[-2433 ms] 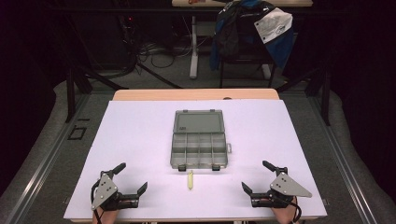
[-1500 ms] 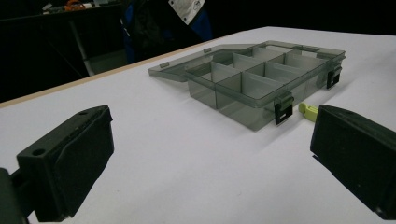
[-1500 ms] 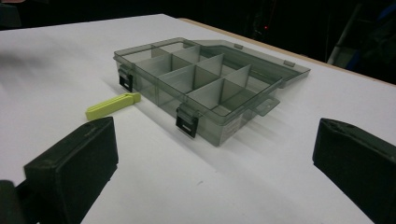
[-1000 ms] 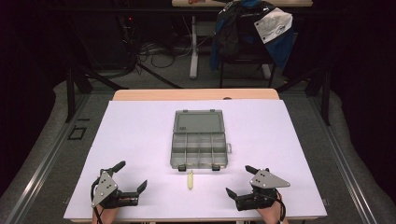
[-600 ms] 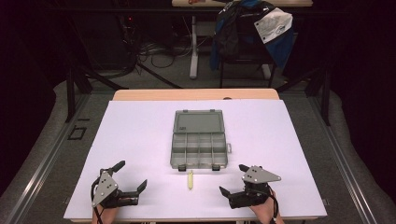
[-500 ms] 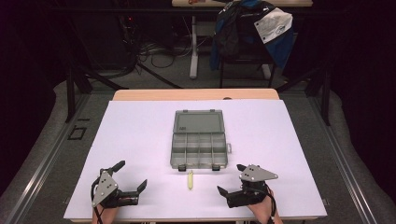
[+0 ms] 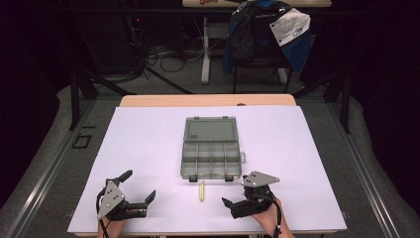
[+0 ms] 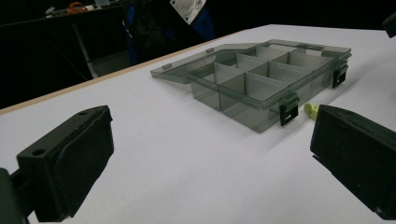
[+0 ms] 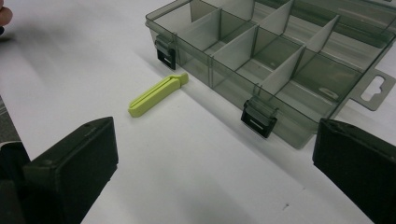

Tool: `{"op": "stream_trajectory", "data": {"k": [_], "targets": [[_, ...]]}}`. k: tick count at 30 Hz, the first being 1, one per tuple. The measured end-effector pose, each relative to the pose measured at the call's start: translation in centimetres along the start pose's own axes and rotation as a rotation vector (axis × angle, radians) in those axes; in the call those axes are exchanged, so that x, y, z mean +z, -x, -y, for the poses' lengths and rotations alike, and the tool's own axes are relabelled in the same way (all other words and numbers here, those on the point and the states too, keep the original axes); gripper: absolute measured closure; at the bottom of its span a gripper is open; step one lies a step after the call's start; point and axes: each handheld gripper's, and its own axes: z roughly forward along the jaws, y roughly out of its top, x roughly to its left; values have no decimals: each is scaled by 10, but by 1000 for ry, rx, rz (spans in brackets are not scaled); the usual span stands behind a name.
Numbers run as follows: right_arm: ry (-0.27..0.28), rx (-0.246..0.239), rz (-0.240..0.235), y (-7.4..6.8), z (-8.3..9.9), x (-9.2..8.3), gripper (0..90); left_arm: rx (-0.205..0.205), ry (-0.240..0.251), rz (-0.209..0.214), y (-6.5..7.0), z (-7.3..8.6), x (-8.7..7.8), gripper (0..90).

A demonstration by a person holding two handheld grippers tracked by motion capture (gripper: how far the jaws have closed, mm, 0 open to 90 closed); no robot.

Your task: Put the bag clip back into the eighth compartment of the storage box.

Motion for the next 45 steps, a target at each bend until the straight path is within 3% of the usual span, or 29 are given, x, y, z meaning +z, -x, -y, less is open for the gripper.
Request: {"op": "stream_trajectory", "data": {"k": [27, 39, 45], "targets": [[-163, 18, -15, -18, -22, 27, 0, -1, 8, -10, 1, -1, 0, 0], [-247, 13, -38, -33, -33, 50, 0, -3, 9, -4, 1, -1, 0, 0], [-261, 37, -37, -39, -38, 60, 47, -1, 16, -4, 1, -2, -2, 0]]}}
